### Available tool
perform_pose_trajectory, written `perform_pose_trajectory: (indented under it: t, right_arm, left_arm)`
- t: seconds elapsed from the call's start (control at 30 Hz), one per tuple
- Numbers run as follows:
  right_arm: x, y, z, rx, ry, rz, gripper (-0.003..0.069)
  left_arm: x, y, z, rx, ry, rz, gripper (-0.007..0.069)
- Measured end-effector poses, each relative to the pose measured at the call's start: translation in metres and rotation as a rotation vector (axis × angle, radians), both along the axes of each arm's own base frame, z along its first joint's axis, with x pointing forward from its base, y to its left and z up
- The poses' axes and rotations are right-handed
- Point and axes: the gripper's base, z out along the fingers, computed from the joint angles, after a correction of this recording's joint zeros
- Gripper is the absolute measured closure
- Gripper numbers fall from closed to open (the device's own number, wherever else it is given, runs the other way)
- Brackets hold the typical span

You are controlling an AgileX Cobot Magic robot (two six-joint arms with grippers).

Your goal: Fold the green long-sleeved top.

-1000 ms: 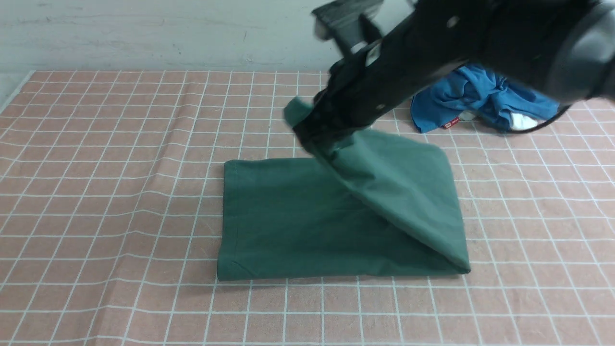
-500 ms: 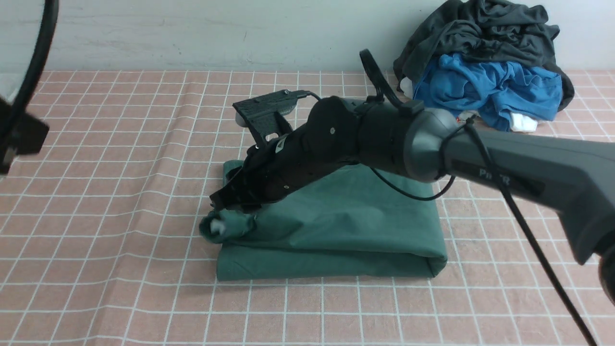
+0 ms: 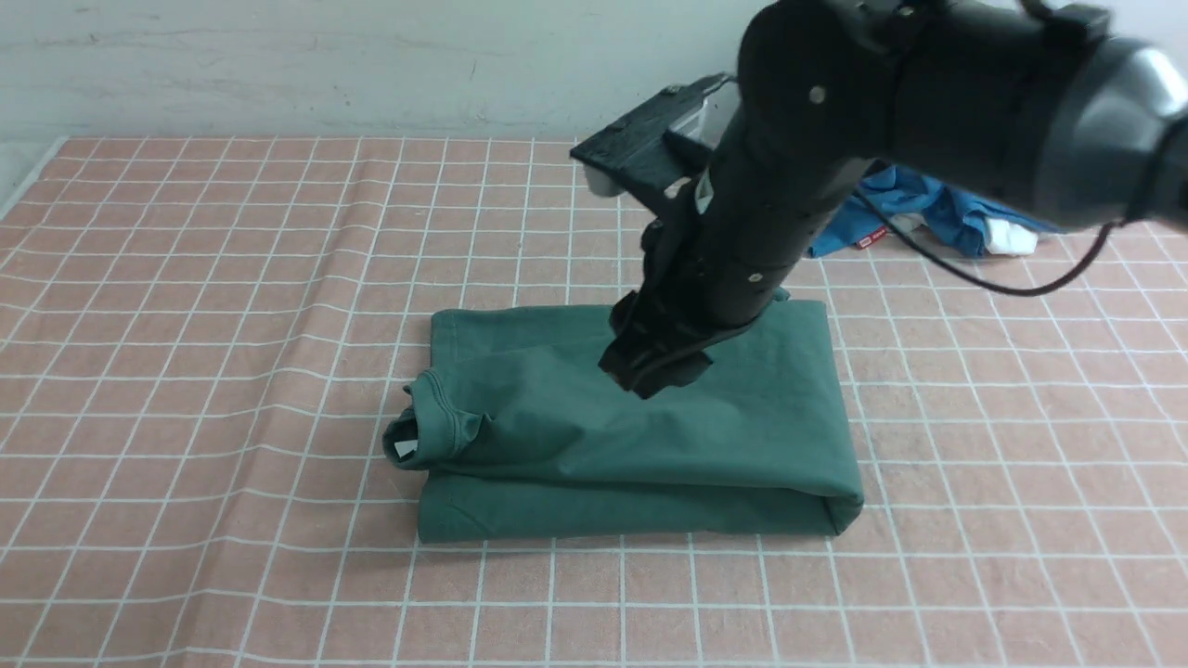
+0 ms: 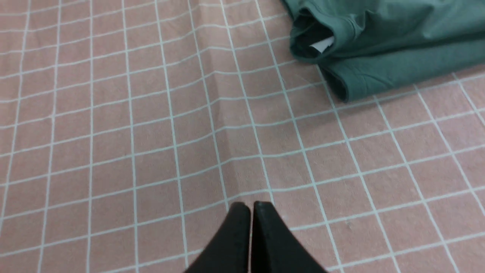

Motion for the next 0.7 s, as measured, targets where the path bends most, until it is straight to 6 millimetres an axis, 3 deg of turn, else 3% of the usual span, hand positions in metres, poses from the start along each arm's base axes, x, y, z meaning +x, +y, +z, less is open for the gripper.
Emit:
perform_pose_trajectory:
  t: [0.07, 0.1, 0.17, 0.2, 0.33, 0.53, 0.7]
  right_arm:
    - [-0.015, -0.012, 0.017, 0.041, -0.047, -0.011, 0.0381]
    - [-0.031, -0.024, 0.036, 0.093, -0.106, -0.021, 0.0420]
    - [-0.043, -0.033, 0.045, 0.131, -0.148, -0.031, 0.0454]
    - [-0.063, -0.049, 0.061, 0.193, -0.216, -0.041, 0.0491]
    - [-0.116, -0.090, 0.080, 0.318, -0.360, -0.055, 0.0578]
    - [-0.183, -0.142, 0.075, 0.474, -0.520, -0.076, 0.0652]
    - [-0.214, -0.167, 0.067, 0.600, -0.659, -0.089, 0.0670]
  left_arm:
    - [-0.006, 0.001, -0.009, -0.008, -0.050, 0.003, 0.0627]
    - [-0.010, 0.001, -0.015, -0.011, -0.073, 0.004, 0.0627]
    - [-0.014, 0.002, -0.019, -0.012, -0.091, 0.004, 0.0627]
    - [-0.018, 0.002, -0.020, -0.015, -0.111, 0.004, 0.0627]
    - [-0.025, 0.003, -0.021, -0.018, -0.144, 0.004, 0.0627]
    - [-0.026, 0.003, -0.021, -0.019, -0.148, 0.005, 0.0627]
    - [-0.026, 0.003, -0.021, -0.019, -0.148, 0.005, 0.0627]
